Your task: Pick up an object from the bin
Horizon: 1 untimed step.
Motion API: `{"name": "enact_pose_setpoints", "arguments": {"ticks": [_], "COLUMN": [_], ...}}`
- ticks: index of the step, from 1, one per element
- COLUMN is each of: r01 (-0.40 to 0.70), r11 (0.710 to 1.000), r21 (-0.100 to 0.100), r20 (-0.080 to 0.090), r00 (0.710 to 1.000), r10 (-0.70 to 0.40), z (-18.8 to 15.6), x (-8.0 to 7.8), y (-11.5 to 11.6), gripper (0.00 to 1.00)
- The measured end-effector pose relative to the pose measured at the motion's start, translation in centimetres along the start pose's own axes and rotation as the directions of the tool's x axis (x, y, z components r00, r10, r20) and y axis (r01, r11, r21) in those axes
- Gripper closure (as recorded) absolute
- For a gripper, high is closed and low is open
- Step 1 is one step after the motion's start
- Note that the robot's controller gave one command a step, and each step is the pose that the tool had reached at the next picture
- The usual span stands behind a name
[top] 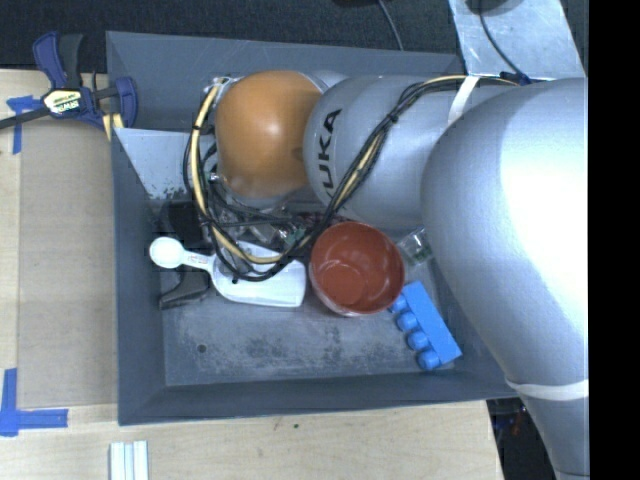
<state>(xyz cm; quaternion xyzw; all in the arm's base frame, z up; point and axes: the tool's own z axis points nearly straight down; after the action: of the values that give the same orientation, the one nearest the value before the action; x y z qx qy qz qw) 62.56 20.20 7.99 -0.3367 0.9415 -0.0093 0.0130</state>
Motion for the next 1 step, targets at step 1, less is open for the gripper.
{"name": "enact_pose_setpoints", "arguments": {"ticks": [1], "r01": [0.0], "r11": [1.0], "r21": [0.0], "r20": [0.0], "r00": [1.0], "r10": [0.0], "z": [0.0], "x": [0.0], "y": [0.0], "gripper": [1.0]}}
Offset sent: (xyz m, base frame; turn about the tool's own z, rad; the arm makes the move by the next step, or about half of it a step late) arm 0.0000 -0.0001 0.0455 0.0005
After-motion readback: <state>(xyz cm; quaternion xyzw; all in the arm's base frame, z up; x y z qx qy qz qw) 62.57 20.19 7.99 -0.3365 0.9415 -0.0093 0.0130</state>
